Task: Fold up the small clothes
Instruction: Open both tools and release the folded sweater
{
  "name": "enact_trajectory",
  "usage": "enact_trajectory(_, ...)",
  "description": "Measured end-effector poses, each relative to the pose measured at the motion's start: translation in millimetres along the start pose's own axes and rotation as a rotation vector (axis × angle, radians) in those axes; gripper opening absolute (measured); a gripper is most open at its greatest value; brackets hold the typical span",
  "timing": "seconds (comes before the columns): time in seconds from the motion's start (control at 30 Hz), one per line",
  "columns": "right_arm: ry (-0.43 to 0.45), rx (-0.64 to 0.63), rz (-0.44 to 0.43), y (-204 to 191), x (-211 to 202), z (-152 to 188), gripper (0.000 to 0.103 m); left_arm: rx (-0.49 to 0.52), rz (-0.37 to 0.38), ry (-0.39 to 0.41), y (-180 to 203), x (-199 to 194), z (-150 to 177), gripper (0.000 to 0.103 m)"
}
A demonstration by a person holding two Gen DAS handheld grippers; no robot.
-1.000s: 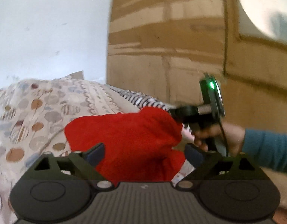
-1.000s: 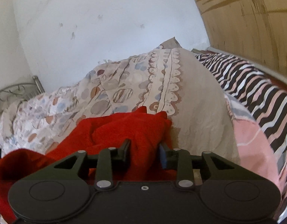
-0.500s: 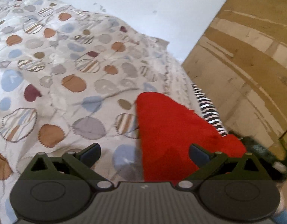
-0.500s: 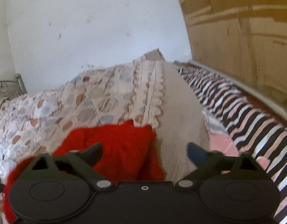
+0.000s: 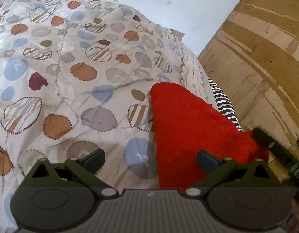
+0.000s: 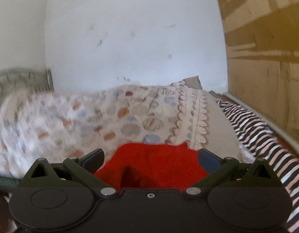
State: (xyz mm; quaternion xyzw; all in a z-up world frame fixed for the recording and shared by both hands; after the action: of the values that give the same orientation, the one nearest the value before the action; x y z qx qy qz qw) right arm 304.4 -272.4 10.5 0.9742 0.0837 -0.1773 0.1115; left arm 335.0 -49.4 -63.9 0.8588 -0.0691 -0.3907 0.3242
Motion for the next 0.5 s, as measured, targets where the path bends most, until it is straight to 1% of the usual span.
enact_trajectory(0.13,-0.043,-0.127,0.102,-9,-3,33,0.102,0.021,0.007,0.017,-1,-3,0,0.102)
enact_trajectory(0.23,-0.046,-0.168,0.169,-8,-10,61,0.102,0.094,0.058,0.039,11,-5,0,0.102)
enact_trajectory(0.33,-0.028,-0.132,0.215,-4,-18,81,0.102,0.147,0.107,0.041,27,-4,3,0.102)
enact_trajectory(0.4,-0.021,-0.095,0.224,-2,-18,90,0.102,0.164,0.135,0.027,35,3,7,0.102)
enact_trajectory(0.5,-0.008,-0.004,0.209,3,-18,101,0.102,0.166,0.112,-0.019,33,19,17,0.103)
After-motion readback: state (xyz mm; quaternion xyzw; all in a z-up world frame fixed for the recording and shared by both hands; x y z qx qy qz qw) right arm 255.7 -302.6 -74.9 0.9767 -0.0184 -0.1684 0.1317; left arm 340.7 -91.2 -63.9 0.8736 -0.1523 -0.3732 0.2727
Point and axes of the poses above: each gripper's, at about its wrist camera, not at the fingertips, and x roughly the way its jaws point, y to its right, z to its underside, the point moved 9 cm from there along x, roughly the way its jaws point, and after that the axes turned 15 degrees about -x, right-handed, at the moved point
